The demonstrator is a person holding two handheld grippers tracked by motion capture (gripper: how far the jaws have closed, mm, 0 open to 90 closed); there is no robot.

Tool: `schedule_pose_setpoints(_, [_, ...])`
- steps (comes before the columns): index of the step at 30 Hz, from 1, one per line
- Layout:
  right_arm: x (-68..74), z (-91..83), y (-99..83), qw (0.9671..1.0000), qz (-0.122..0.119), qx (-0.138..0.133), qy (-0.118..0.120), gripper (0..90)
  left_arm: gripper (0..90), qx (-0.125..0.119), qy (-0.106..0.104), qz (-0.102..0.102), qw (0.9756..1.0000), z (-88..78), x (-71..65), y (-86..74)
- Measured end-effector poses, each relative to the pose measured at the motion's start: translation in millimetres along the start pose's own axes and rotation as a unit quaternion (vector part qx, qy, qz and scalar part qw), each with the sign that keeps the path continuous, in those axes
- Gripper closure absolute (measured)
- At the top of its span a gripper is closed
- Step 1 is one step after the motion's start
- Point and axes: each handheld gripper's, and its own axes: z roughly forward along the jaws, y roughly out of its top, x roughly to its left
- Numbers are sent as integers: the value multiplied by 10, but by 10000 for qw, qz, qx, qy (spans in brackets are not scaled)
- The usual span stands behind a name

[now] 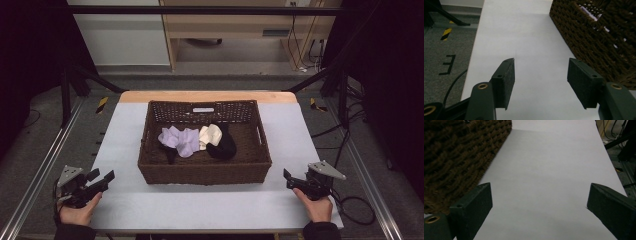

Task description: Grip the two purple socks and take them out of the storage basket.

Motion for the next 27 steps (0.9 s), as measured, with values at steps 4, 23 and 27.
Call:
schedule_pose_setpoints(4, [36,6,3,10000,3,-16,8,69,393,-119,3,48,9999,-32,-55,52])
schedule_pose_setpoints(23, [106,143,-71,9997,-185,87,-117,72,383,-447,-85,145,9989,-77,-171,453])
schedule_pose_setpoints(27, [107,143,-74,9997,-177,89,-126,74,380,-573,-177,209,9980,-94,-239,567])
